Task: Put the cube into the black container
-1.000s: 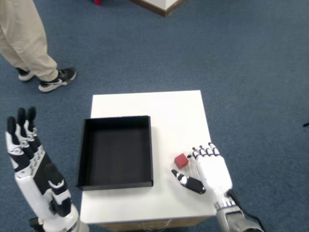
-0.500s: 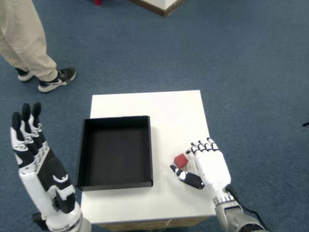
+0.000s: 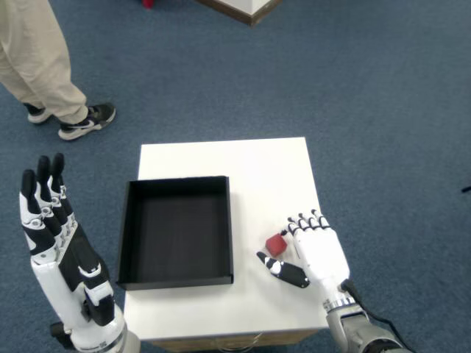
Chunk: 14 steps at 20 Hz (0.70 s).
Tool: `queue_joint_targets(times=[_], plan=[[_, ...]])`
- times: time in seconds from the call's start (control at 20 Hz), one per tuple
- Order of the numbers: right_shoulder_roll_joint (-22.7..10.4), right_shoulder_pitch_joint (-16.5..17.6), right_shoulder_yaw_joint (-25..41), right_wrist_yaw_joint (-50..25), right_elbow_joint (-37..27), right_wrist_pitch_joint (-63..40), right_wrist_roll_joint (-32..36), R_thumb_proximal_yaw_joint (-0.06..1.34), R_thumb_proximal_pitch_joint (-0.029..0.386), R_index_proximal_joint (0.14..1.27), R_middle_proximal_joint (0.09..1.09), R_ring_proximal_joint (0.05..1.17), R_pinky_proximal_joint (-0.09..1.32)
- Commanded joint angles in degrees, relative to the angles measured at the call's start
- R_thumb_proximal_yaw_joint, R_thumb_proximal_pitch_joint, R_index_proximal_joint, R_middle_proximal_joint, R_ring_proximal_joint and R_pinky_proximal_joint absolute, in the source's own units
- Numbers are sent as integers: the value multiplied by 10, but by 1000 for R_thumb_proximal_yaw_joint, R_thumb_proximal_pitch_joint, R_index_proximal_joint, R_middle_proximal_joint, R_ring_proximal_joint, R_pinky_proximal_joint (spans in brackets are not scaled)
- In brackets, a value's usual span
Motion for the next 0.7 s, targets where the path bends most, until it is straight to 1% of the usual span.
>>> queue_joint_targets(times=[0.05,0.35,0.7], plan=[[-5,-25,1,-33,-16,-21,7,249,-13,688,370,308,187],[-5,-20,5,-33,-16,-24,6,262,-13,706,370,307,181],[-6,-17,9,-34,-15,-24,6,327,-9,734,378,308,181]])
